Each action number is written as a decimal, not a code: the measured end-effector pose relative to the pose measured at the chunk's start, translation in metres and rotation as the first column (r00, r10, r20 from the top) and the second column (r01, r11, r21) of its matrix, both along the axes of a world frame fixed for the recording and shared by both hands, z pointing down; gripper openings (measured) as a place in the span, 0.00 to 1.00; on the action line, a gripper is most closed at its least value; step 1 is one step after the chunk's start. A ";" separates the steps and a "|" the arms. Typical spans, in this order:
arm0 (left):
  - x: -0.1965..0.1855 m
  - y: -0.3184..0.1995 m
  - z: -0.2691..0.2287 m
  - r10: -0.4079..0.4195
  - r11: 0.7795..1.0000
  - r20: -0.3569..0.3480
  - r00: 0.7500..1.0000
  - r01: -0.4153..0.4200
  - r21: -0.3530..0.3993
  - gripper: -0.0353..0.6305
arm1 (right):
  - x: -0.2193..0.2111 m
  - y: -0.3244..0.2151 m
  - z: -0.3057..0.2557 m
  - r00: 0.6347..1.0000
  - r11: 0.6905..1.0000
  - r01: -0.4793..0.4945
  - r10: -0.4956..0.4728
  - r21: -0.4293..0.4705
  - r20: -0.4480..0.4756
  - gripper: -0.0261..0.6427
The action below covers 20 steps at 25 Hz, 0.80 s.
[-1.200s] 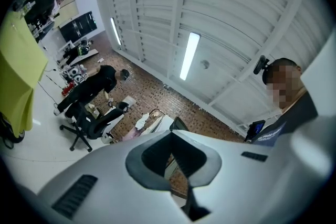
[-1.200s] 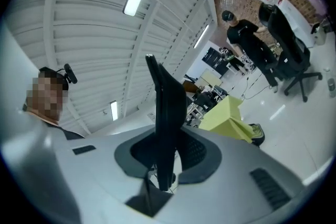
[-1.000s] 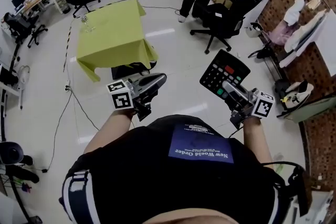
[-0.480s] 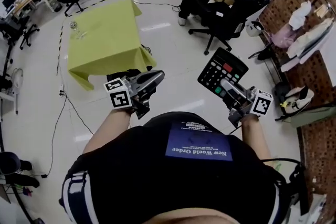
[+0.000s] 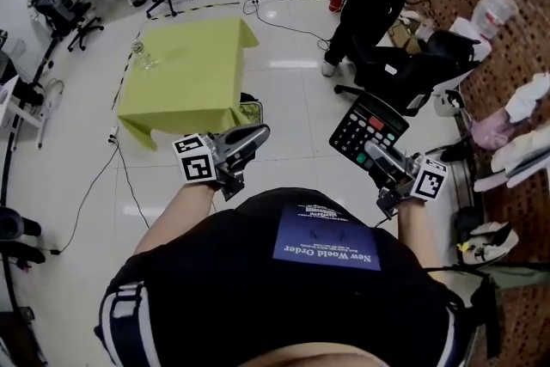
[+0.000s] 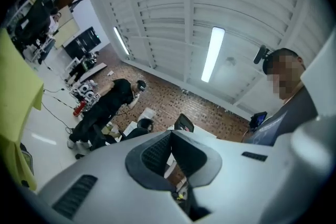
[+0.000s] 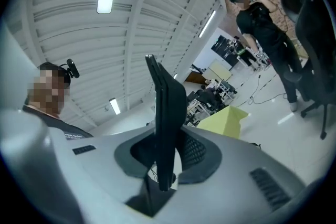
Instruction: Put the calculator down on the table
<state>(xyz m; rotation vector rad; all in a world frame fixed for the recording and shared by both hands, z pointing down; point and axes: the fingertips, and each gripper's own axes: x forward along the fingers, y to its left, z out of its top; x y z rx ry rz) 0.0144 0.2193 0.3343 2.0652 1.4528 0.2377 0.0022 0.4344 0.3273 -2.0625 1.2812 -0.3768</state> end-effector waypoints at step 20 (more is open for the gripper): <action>0.228 -0.074 -0.016 -0.074 0.996 -0.016 0.997 0.073 -0.044 0.06 | 0.253 -0.081 -0.034 0.992 0.992 0.122 -0.122 0.009 -0.042 0.13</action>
